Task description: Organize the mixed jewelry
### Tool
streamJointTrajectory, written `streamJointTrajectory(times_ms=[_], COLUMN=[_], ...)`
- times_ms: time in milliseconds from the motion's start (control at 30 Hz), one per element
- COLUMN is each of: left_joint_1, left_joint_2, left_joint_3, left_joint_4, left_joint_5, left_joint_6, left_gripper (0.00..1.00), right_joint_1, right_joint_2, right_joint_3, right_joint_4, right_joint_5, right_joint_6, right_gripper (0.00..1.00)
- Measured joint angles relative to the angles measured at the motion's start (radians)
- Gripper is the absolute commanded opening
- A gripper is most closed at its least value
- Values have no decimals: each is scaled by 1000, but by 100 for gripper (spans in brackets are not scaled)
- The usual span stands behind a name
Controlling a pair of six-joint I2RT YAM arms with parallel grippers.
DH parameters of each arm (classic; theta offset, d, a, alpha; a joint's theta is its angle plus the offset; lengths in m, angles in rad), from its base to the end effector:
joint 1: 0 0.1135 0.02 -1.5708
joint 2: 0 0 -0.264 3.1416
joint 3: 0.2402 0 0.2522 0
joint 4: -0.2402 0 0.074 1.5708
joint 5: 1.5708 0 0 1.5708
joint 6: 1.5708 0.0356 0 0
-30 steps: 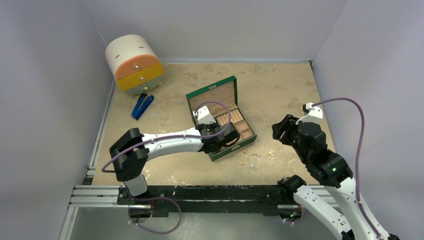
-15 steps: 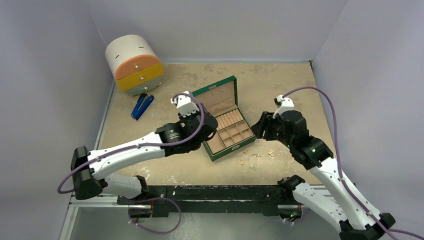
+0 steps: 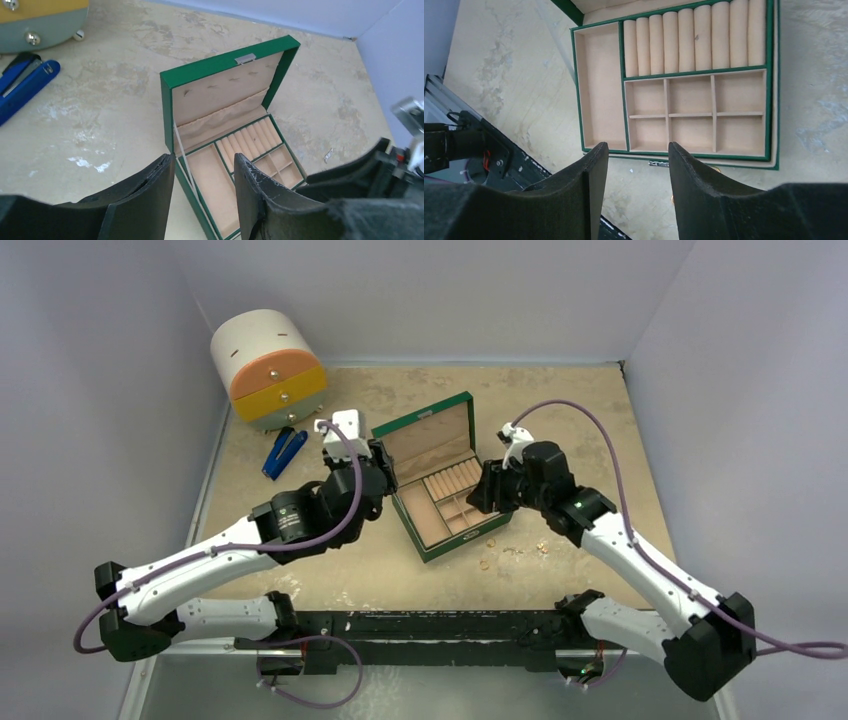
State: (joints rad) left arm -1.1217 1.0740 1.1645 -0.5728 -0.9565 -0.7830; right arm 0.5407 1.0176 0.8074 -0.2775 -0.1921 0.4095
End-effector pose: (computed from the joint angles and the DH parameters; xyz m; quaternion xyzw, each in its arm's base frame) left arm 0.1202 -0.1824 0.3836 -0.1069 0.7888 -0.1463 0.5873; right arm 0.1934 0.1240 0.2946 -0.1052 0.8479 0.3078 0.4187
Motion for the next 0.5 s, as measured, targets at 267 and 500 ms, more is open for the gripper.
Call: streamJointTrajectory(times_ms=[267,500], left_joint_1=[0,0], left_joint_2=[-3,-92], left_joint_3=[96,32], left_joint_4=[-59,-50], left_joint_5=[92,150], left_joint_6=[235,367], left_gripper=[47,47], right_joint_1=[121,208], right_joint_2=[183,347], right_joint_3=[15,97], right_joint_4=[61,89], right_joint_5=[53,167], right_joint_6=[-3,14], right_gripper=[50,50])
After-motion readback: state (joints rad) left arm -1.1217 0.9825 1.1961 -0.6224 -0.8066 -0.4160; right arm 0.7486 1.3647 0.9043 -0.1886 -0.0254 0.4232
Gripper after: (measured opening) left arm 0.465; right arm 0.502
